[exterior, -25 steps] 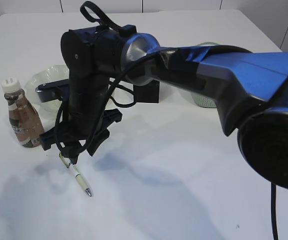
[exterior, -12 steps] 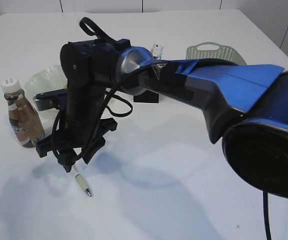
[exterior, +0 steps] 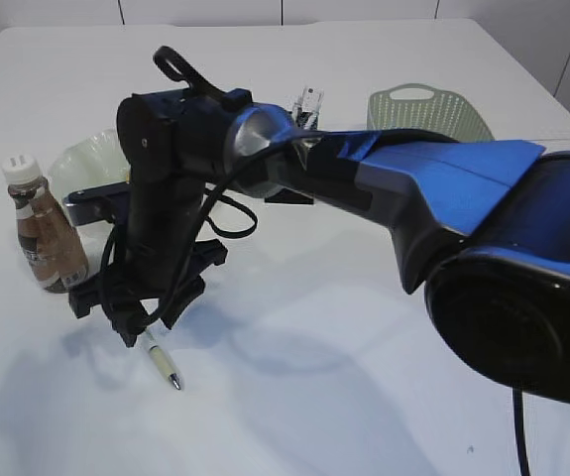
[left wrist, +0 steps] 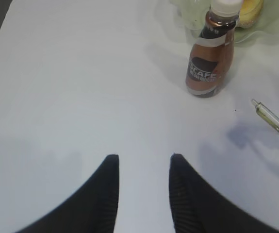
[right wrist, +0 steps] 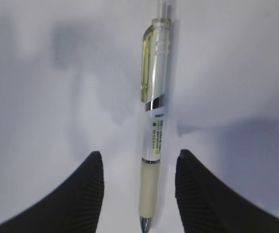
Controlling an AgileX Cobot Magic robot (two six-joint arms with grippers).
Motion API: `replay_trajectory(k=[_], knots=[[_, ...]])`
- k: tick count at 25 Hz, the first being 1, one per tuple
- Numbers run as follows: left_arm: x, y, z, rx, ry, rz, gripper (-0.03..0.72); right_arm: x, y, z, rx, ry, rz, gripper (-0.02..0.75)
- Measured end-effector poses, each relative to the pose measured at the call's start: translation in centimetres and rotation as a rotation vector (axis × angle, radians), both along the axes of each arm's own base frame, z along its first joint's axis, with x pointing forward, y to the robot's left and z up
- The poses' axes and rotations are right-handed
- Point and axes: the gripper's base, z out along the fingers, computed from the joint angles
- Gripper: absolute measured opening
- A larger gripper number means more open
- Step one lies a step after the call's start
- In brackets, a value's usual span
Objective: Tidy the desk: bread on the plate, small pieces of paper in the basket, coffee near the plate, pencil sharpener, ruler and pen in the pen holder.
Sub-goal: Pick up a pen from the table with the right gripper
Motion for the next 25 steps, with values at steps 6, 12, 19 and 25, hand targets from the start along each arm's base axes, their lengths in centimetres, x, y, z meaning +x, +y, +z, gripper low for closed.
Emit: replay_trajectory(k=[6,12,19,25], knots=[[0.0,0.0,0.0,0.000,0.000,0.000,0.243,0.3,0.2,-1.4,-0.009,0.010,-0.001,0.392],[0.0,0.0,0.0,0.000,0.000,0.000,0.243,0.4,0.4,-1.9,-0.005,0.012,-0.003,0.392],[0.0,0.0,0.0,0.000,0.000,0.000,0.240,0.5,0.5,-2.2,-0.004,0.011,-0.005,0.393],[0.0,0.0,0.0,0.000,0.000,0.000,0.239,0.7,0.6,-2.3,0.011,-0.009,-0.011,0.393]])
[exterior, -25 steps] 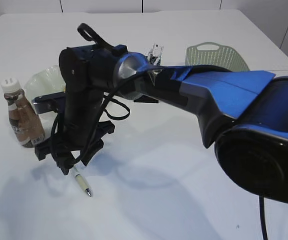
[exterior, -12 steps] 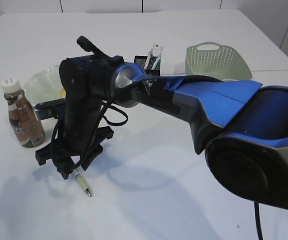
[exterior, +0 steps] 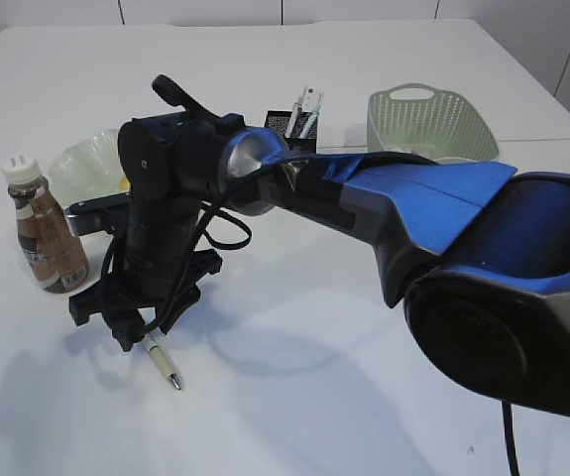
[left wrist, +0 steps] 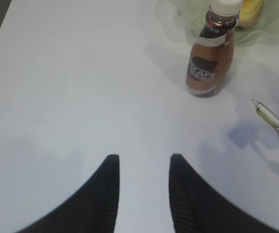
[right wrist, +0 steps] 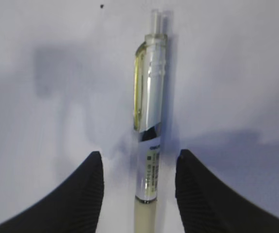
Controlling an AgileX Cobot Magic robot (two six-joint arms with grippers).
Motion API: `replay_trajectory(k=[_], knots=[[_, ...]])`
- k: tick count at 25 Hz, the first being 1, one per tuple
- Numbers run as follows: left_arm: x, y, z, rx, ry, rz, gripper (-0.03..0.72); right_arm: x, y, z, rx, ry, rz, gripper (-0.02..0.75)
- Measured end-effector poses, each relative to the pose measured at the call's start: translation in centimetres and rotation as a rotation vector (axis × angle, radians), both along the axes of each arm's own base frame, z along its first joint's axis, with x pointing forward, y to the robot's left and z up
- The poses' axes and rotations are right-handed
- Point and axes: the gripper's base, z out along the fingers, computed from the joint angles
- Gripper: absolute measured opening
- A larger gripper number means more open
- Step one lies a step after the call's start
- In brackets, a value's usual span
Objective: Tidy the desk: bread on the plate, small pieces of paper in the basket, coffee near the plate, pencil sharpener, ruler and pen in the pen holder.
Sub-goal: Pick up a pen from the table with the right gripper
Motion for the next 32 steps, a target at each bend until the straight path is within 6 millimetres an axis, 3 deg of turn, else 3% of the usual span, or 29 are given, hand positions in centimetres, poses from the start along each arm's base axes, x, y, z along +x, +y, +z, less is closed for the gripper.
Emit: replay_trajectory(k=[32], knots=[[-0.01,0.00,-0.01,0.000,0.002,0.000,0.239,0.54,-0.06,-0.59,-0.015,-0.054,0.003,0.394]])
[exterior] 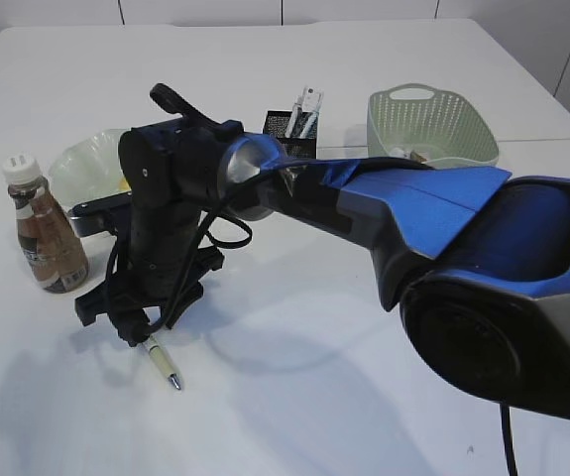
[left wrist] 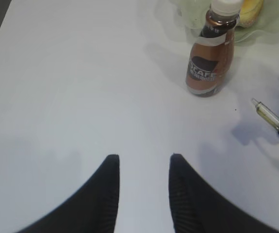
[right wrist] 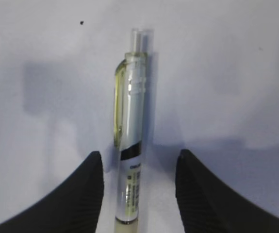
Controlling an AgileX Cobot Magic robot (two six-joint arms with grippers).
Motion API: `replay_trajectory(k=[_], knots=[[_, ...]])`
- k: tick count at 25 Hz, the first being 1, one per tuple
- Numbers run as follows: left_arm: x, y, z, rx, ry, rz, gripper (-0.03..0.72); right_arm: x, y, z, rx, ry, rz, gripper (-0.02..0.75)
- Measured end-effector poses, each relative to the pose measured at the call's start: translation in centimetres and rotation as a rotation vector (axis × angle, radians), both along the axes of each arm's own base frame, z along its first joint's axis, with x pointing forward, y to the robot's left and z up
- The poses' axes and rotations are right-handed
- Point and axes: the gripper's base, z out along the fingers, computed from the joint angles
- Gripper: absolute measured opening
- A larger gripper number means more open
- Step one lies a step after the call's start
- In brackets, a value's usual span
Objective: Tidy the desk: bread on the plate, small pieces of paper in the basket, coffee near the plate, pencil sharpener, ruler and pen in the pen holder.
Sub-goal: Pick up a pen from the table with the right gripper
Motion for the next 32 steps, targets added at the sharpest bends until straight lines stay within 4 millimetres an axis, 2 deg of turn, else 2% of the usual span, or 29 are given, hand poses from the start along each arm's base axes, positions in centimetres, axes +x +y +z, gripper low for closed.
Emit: replay_trajectory(k=[9,18,29,30,32], knots=[[-0.01,0.00,-0.01,0.000,0.002,0.000,0.239,0.05,-0.06,-0.02,-0.007,-0.007,0.002,0.394],[-0.01,0.00,-0.01,0.000,0.002,0.000,0.239,-0.04,-0.67,-0.40,-0.085,0.006,0.028,0.394],[-0.01,0.00,-0.01,0.000,0.002,0.000,0.239,0.07,-0.80,-0.47,-0.106,-0.002,0.035,0.267],[-0.01,0.00,-0.01,0.000,0.002,0.000,0.239,0.14,-0.88,-0.48,-0.115,-0.010,0.038,0.227],[-0.01,0.00,-0.01,0.000,0.002,0.000,0.239,0.19,-0.95,-0.49,-0.123,-0.016,0.039,0.202]])
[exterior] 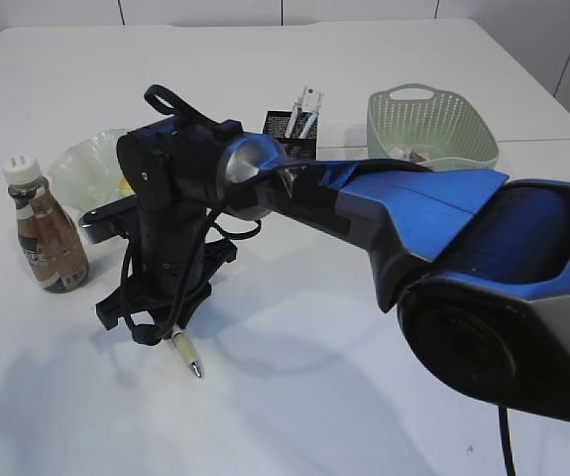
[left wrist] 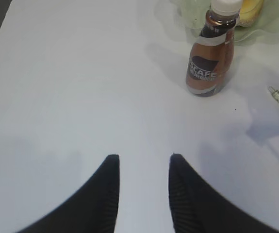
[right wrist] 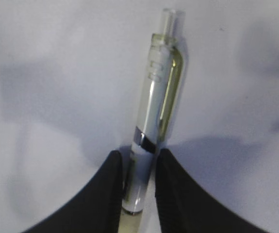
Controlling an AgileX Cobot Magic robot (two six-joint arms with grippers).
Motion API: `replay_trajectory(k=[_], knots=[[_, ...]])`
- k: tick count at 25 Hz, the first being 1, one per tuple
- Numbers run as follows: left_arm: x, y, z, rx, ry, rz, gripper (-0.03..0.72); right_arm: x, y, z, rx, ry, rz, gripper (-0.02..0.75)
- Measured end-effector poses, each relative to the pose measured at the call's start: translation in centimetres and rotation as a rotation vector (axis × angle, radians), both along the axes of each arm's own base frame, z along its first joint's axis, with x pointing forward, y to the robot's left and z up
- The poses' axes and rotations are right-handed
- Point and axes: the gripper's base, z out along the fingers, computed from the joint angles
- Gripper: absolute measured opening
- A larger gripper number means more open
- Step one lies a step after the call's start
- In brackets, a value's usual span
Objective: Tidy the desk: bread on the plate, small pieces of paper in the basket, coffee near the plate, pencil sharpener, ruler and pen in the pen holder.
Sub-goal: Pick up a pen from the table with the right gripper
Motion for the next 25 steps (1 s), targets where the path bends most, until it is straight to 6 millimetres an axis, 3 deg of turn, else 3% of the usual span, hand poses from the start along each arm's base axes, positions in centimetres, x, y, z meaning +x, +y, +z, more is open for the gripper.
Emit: replay_trajectory(k=[6,25], knots=[[0.00,0.00,0.00,0.000,0.000,0.000,0.239,0.04,-0.07,-0.10,-0.018,-0.013,0.007,0.141],[-0.02,-0.08,-0.04,-0.016,0.003,0.000,0.239,0.14,-0.52,0.68,-0.061,-0.047,0.020,0.136]])
